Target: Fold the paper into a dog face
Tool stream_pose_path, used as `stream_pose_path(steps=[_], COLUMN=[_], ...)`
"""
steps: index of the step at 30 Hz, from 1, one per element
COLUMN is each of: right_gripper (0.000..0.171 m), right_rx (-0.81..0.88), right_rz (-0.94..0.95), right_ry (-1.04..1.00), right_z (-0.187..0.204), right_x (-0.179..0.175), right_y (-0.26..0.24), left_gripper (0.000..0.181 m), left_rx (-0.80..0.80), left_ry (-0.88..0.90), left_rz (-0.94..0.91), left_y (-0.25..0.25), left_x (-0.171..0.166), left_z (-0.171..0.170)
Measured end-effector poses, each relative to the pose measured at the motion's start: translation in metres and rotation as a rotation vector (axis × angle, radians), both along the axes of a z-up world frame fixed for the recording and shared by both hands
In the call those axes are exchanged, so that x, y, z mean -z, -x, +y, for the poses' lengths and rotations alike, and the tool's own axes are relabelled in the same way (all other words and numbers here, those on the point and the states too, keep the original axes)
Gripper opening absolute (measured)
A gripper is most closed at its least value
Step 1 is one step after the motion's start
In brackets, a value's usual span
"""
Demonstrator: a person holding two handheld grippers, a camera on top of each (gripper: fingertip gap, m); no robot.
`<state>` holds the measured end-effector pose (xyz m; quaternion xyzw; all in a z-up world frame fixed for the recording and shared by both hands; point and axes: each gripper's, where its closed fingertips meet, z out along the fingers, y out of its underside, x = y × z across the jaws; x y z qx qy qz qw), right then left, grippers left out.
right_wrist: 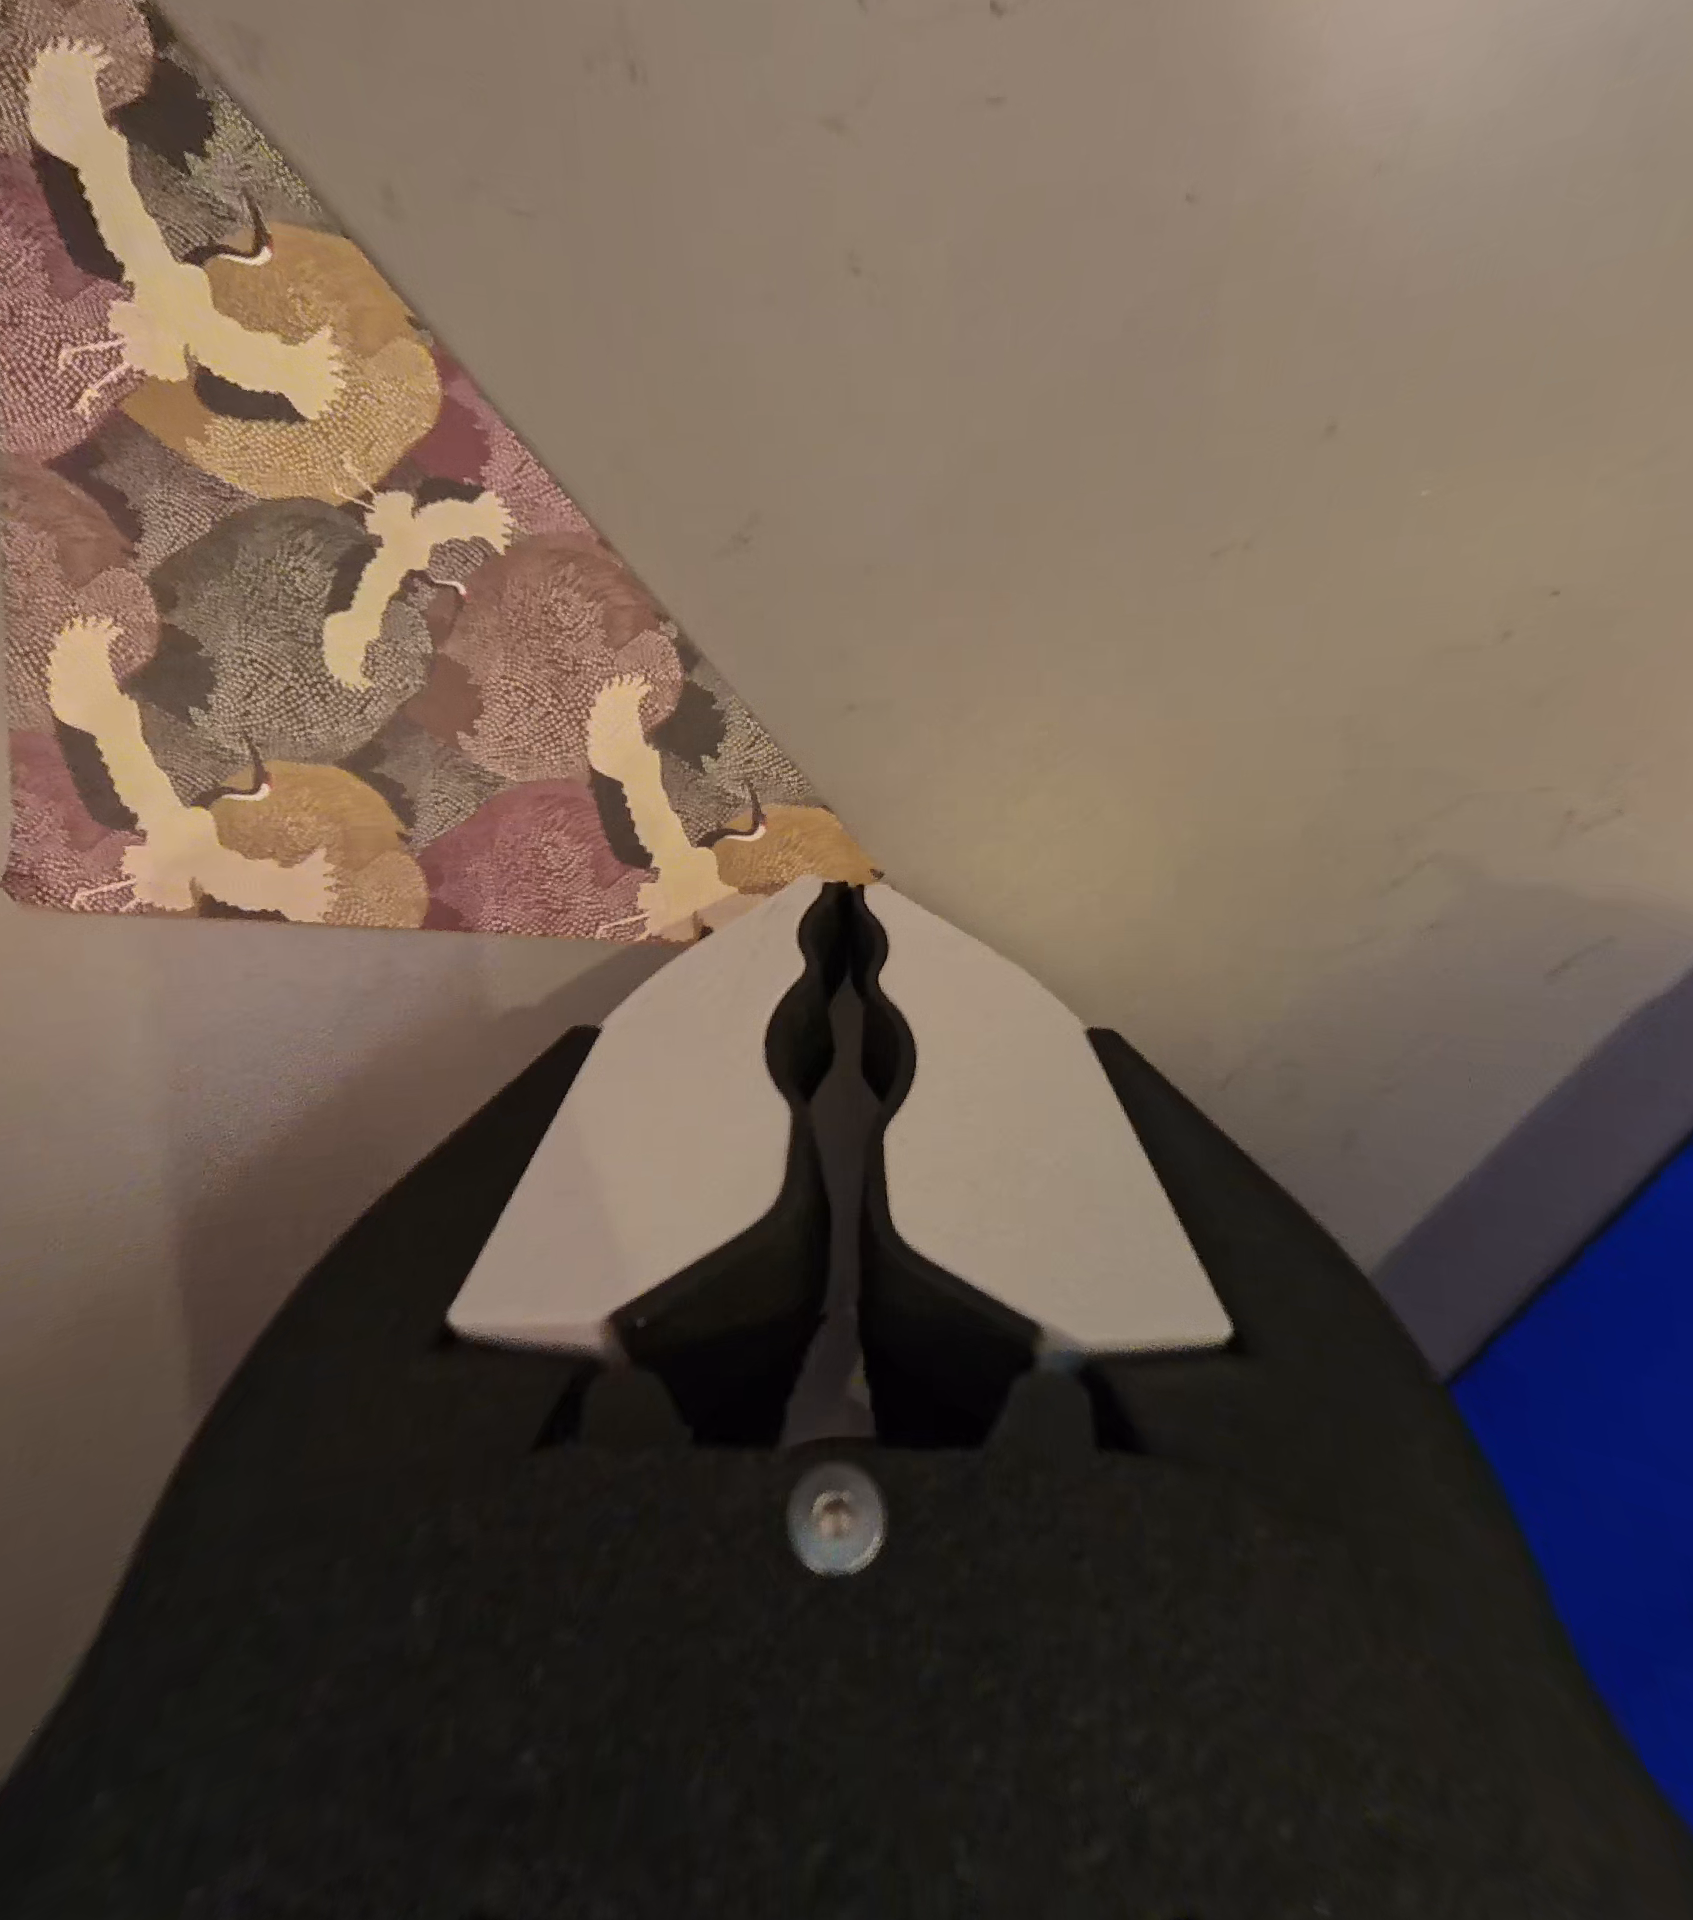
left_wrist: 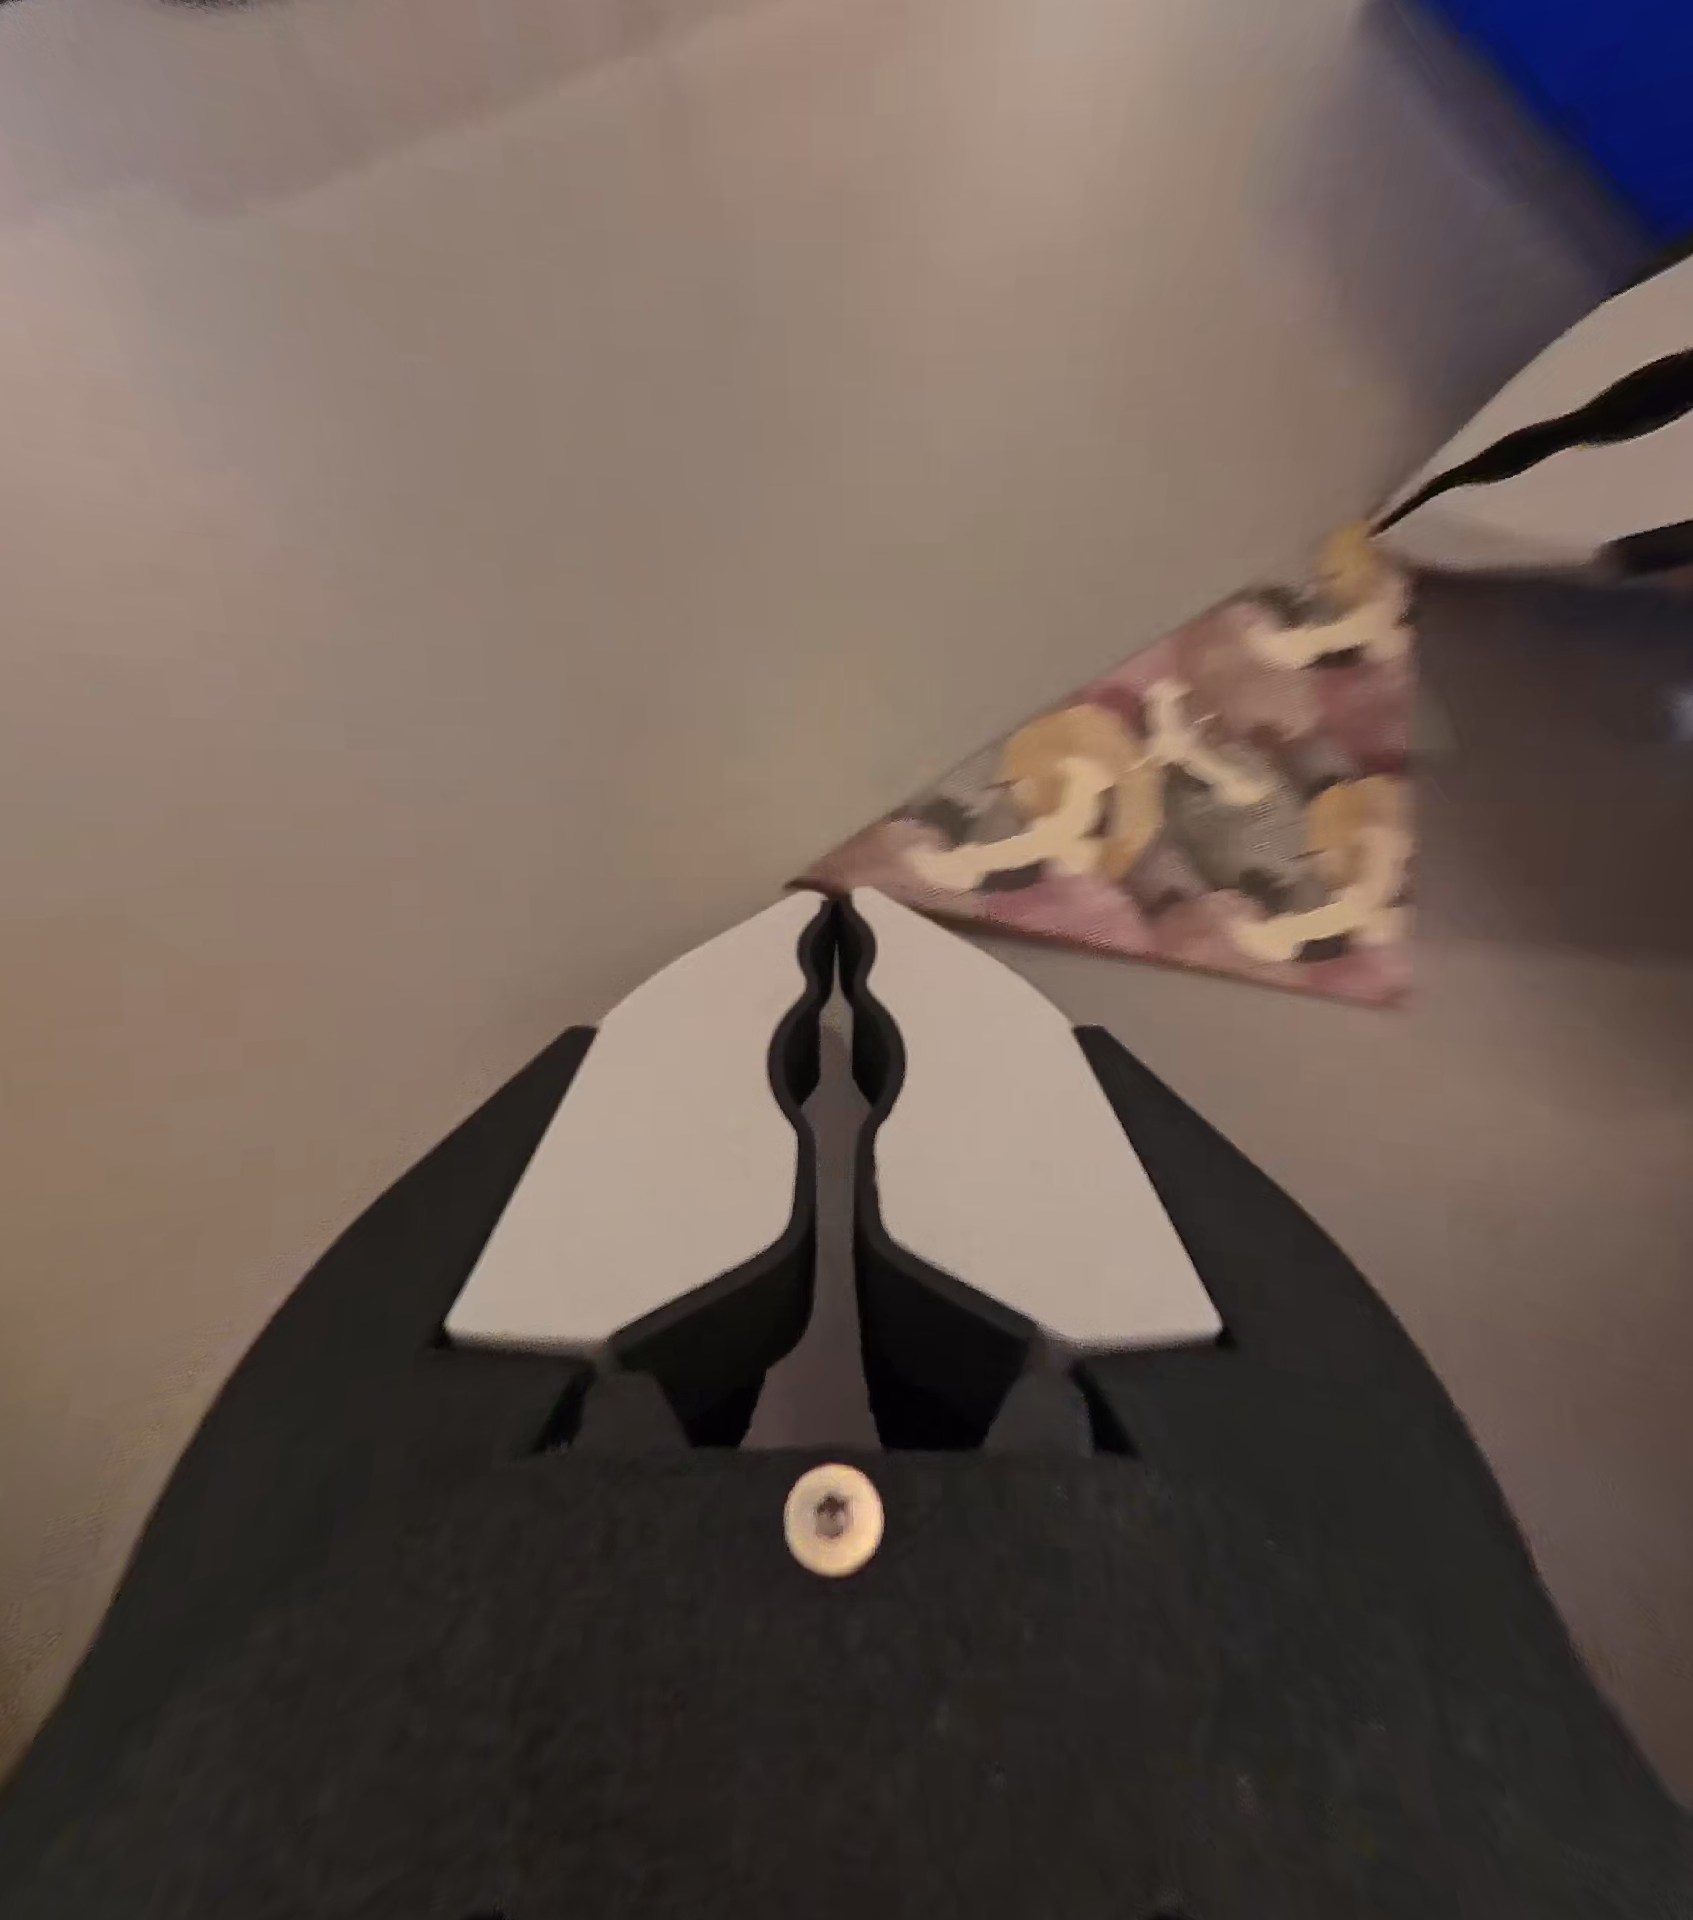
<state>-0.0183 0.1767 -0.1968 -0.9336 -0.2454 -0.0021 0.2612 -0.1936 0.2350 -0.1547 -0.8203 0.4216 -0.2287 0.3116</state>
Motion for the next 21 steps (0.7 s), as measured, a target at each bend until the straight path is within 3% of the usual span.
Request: stream_pose_path(steps=[5, 10, 17, 21], right_gripper=[0.000, 0.000, 0.000, 0.000], right_rx=[0.005, 0.007, 0.010, 0.011], right_rz=[0.000, 0.034, 0.053, 0.139], right_ry=[-0.033, -0.030, -0.031, -0.140], right_z=[0.000, 0.000, 0.001, 0.004], right_x=[0.000, 0.000, -0.001, -0.027], right_y=[0.000, 0.000, -0.001, 0.001], left_gripper=[0.000, 0.000, 0.000, 0.000], left_rx=[0.031, 0.018, -0.080, -0.045], left_ry=[0.019, 0.039, 0.000, 0.006], left_rz=[0.063, 0.136, 0.168, -0.015], left_y=[-0.038, -0.036, 0.009, 0.003], left_x=[0.022, 0.038, 0.038, 0.008], left_z=[-0.006, 0.001, 0.020, 0.015])
